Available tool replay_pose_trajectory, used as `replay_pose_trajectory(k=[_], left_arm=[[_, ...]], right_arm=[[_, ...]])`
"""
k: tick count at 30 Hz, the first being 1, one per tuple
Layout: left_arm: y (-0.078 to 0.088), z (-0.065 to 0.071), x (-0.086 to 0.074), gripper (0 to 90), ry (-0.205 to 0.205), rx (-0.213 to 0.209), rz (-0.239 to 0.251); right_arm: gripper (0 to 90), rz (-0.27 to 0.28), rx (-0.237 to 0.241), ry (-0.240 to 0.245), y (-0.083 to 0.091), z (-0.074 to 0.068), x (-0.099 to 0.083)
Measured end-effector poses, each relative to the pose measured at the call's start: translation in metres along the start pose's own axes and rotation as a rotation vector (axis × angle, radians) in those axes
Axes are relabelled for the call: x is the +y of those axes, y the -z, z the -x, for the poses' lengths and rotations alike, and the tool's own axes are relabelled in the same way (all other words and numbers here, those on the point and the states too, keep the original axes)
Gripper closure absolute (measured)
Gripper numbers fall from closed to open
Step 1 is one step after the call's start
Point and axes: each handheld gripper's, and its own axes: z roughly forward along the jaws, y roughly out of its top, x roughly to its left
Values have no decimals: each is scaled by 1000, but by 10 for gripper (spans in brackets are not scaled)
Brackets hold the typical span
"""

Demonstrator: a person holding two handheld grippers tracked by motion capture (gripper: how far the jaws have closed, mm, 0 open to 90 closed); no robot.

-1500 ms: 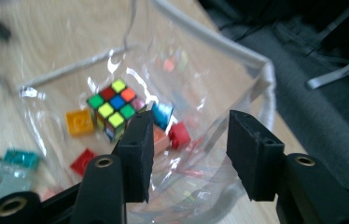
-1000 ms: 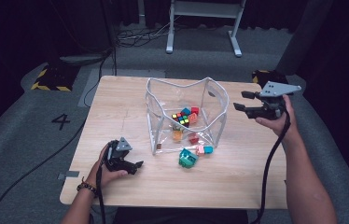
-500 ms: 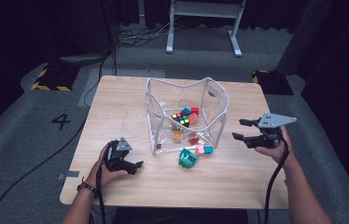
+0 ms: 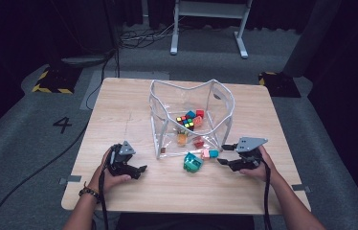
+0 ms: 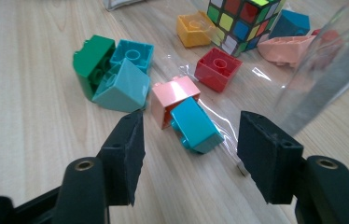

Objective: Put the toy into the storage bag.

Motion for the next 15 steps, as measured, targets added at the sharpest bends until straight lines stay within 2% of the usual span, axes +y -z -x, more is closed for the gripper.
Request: replay_pose_trajectory(k=[2,4,5,7,8,9,13,14,15], left_arm=[[0,0,0,70,2,-4,0],[0,0,0,70,2,-4,0],[0,0,0,70,2,-4,0],[0,0,0,70,2,-4,0],[0,0,0,70,4,-4,1],[0,0,0,70,2,-4,0],[0,0,0,70,1,-4,0],[0,0,0,70,0,-1,0],[0,0,0,70,2,-4,0]], right_arm=[[431,1,8,-2,-6,0,0],[435,-9,-10,23,-13,2,0],[435,-15,-3,8,-16,2,0],[436,-25,-14,42,-22,4,-1],[436,-29,-6,20,-25,2,-1],[439,-32,-9,21,-27,2,-1],[456,-65,-26,44,-37,1,-2],[463,-81,-32,64,-39,1,-3],[468,-83,-29,57,-41,0,-3]])
